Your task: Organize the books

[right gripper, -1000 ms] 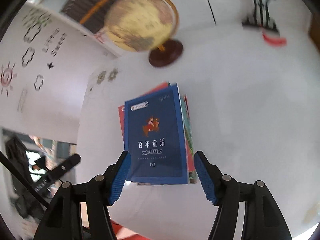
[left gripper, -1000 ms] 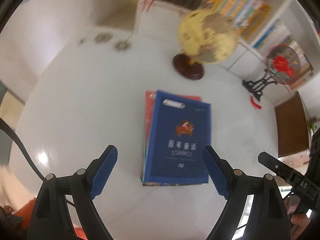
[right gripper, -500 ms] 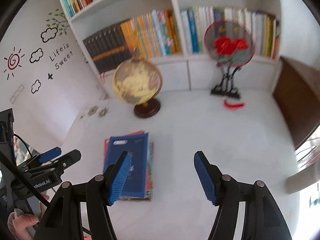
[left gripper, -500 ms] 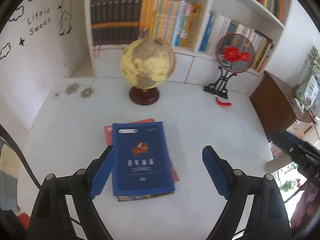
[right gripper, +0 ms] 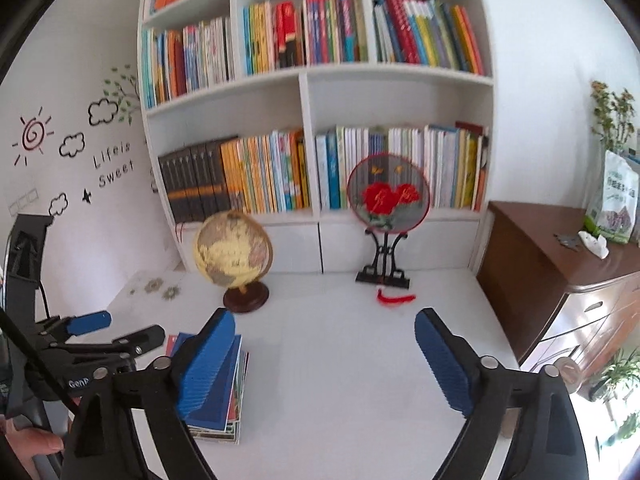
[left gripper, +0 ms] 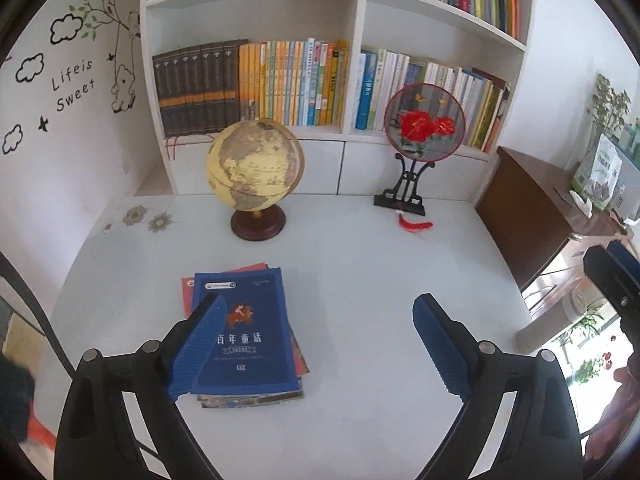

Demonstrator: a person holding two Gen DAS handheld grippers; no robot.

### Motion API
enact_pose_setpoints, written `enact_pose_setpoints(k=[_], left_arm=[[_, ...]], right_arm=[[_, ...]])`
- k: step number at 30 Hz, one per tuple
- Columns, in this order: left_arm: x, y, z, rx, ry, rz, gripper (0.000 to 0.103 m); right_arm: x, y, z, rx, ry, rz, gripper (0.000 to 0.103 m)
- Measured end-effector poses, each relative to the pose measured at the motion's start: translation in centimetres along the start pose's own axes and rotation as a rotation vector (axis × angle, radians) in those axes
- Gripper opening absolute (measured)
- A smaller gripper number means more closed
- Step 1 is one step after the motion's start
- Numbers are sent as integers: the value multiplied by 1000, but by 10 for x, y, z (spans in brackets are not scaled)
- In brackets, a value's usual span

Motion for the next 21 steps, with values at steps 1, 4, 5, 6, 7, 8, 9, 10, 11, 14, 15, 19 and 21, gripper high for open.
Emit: enact_pose_setpoints(k=[1,4,5,6,7,8,9,10,11,14,15,19,21], left_arm=[[1,-3,1,-9,0,0,95],[8,-13,4,-11,-9,8,96],[11,-16,4,-5,-22,15,96],[14,-17,4,-2,-34,13,97],[16,-17,4,2,-42,2,100],[15,-17,5,1,-41,-11,102],[15,-17,6,-3,-35,-25,102],[15,-18,6,-7,-31,-30,102],[13,-20,8,-6,-23,-30,102],[7,-26,15,2,-1,-2,102],[5,-30,17,4,6,10,102],[1,-44,24,-14,17,38,102],[0,-51,28,-23,20,57,102]], right_arm=[[4,-2,0,-1,-13,-3,95],[12,-7,2,-4,-33,-4,103],[13,-9,3,-12,-37,-7,103],[13,-10,4,-18,-35,-15,103],[13,-11,6,-25,-30,-23,103],[11,-11,8,-36,-22,-28,103],[10,-12,10,-48,-12,-32,103],[8,-12,14,-57,2,-42,103],[6,-13,16,-61,12,-48,103],[2,-15,25,-75,49,-53,103],[2,-16,27,-76,56,-54,103],[4,-19,36,-69,80,-46,103],[4,-22,39,-67,88,-41,103]])
Point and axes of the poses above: each gripper's, at about its wrist camera, not at the fingertips, and x roughly against the way its jaws point, y to its left, z to its underside, the point moved 9 cm from there along -x, roughly the way its jaws point, and after that the axes turned 7 degrees about z, right-handed, at the moved point
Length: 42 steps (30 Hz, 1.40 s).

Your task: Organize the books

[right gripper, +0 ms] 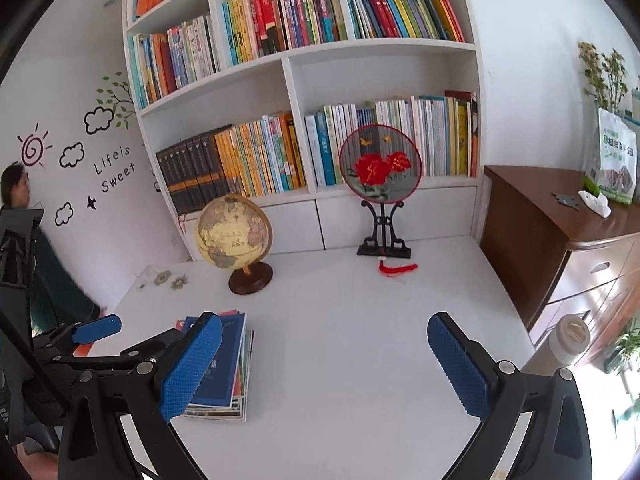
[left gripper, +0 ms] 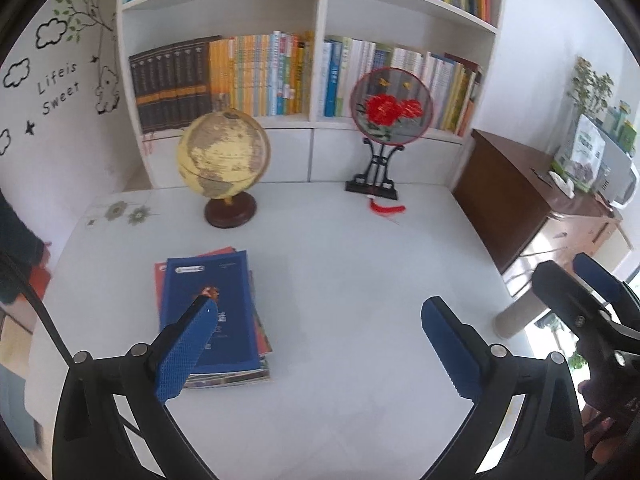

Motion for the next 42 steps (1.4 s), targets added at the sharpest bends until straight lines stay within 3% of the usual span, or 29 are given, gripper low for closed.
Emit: enact_pose_setpoints(k=[4,15,42], left_arm=[[-2,-8,5,-13,6,12,102],[-5,-34,15,-48,15,142,102],[-10,-36,25,-32,50,137,102]], right_arm=[[-1,-6,5,-5,17,6,103],[0,-14,9,-27,43,27,103],[-4,-17,25,-50,101,21,103]])
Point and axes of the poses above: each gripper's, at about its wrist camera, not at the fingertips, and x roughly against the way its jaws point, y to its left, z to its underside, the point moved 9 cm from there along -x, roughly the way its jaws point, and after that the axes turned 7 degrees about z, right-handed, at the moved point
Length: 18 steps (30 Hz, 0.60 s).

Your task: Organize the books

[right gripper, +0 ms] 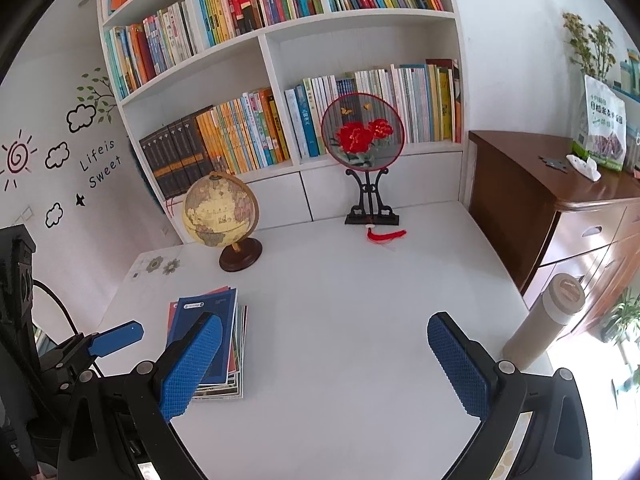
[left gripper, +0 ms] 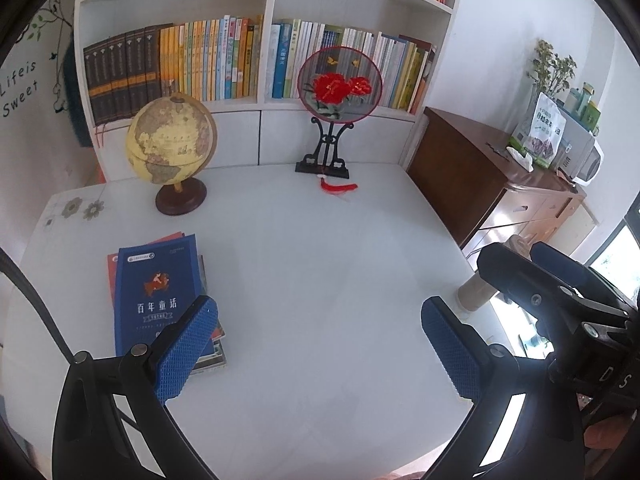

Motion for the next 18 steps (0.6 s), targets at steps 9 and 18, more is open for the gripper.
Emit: enact_pose_setpoints(k=[9,18], left_arm=[[0,11,3,16,8,-27,102],[3,36,5,55,6,-91,102]], right_arm=[[-8,4,5,-2,32,-14,103],[-13,7,4,23,38,14,103]])
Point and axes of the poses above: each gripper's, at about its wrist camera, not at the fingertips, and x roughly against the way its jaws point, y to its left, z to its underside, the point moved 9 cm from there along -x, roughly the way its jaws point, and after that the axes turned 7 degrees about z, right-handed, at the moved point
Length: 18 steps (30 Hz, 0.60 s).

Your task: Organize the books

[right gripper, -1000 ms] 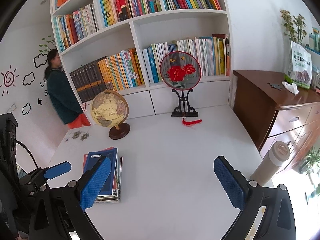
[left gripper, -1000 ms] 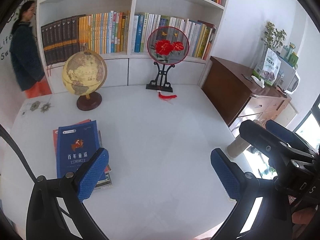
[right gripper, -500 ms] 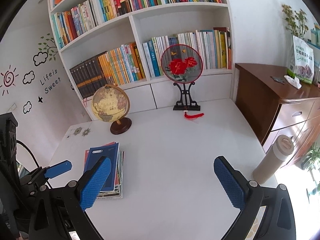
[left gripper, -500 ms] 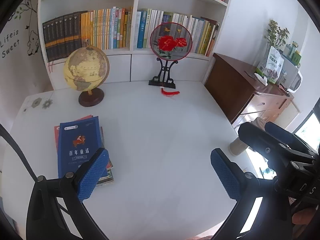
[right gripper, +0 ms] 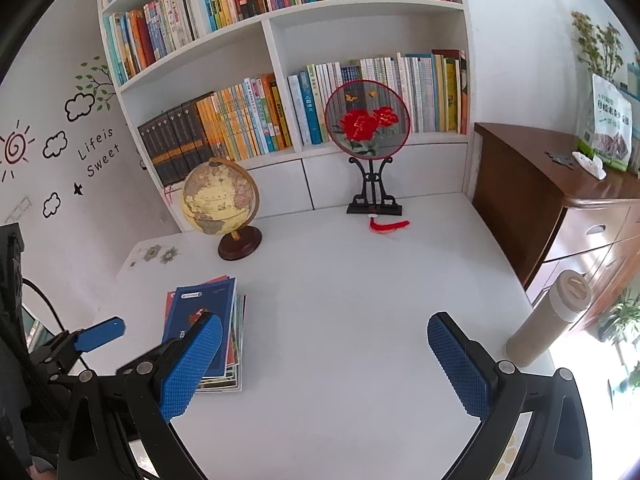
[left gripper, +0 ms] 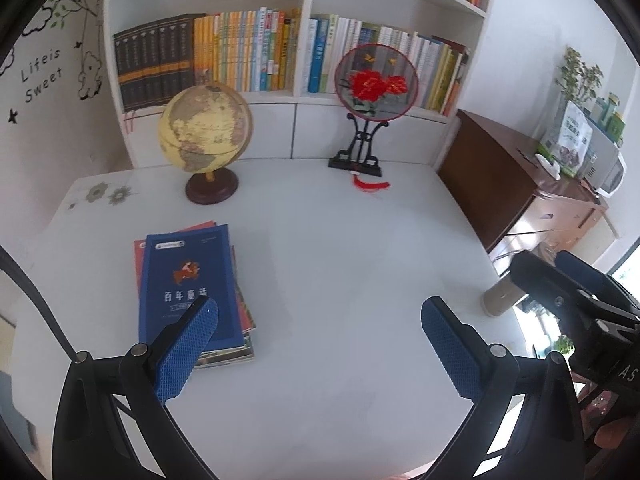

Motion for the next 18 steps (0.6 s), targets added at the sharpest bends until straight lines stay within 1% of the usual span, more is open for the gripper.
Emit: enact_pose_setpoints(k=[6,10,18], left_arm=[[0,6,0,3,1,-15,102],[-2,7,0,-2,6,-23,102],[0,16,-1,5,-5,-47,102]], right_arm=[[-2,-7,1,-16,8,14,103],[-2,-5,3,-27,16,5,103],[-2,6,9,18,18,10,103]])
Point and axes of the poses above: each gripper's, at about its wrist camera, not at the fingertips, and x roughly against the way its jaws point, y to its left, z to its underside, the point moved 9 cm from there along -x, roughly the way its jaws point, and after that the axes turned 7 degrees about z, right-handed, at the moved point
